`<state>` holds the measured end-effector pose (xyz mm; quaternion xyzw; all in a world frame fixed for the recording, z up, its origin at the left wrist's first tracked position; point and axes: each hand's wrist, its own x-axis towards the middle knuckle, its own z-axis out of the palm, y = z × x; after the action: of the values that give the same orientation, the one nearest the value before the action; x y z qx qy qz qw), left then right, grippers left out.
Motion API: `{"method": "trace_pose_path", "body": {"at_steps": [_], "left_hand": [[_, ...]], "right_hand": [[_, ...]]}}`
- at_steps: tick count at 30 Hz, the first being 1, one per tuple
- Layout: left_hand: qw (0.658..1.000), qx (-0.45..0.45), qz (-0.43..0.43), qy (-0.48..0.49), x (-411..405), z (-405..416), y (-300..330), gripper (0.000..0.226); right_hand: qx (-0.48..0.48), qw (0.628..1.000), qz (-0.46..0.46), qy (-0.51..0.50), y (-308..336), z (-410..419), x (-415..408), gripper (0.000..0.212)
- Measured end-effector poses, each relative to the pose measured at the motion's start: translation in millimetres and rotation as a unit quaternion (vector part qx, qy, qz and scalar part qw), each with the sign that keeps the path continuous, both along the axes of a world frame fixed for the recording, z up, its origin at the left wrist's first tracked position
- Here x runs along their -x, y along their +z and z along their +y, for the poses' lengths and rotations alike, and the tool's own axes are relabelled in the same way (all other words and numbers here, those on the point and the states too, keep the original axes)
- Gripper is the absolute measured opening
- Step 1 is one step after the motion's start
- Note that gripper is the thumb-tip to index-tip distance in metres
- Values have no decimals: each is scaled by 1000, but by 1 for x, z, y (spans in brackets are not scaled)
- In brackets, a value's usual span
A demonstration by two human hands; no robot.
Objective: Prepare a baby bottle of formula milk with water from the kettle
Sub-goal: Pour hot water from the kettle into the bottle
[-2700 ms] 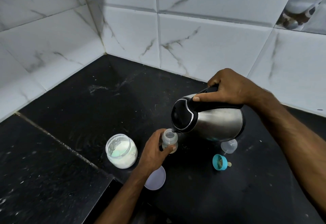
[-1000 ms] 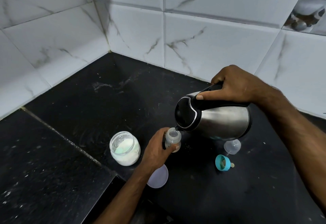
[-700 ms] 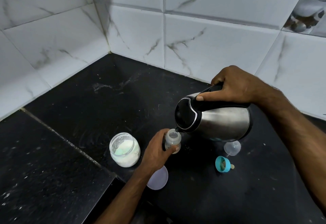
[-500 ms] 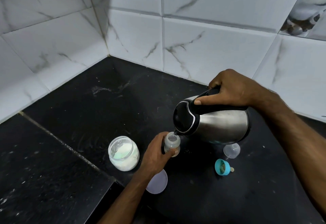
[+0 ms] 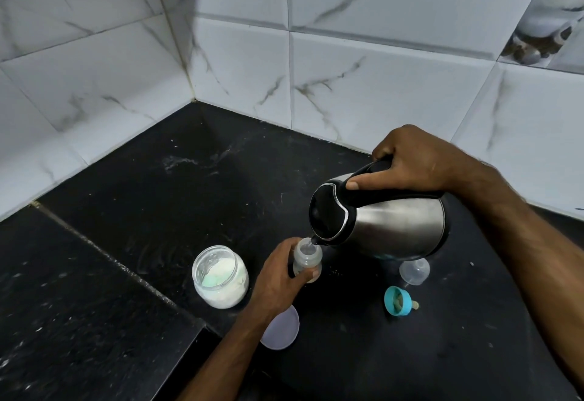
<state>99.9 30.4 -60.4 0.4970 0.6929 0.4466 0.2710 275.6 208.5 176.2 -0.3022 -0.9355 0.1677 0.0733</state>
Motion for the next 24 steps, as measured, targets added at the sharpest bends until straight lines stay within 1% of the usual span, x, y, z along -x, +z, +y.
{"method": "trace_pose_path", "body": {"at_steps": [6, 13, 21, 24], "left_hand": [[1000, 7, 3, -1, 0, 0, 1, 51], [1000, 10, 4, -2, 0, 0, 1, 52], [1000, 0, 5, -2, 0, 1, -1, 51], [1000, 2, 3, -3, 0, 1, 0, 52]], "right_hand": [[-2, 1000, -5, -8, 3, -2, -1, 74], [-1, 1000, 1, -2, 4, 0, -2, 86], [-4, 1000, 2, -4, 8, -2, -2, 89], [-3, 1000, 1, -6, 10, -4, -2, 82]]}}
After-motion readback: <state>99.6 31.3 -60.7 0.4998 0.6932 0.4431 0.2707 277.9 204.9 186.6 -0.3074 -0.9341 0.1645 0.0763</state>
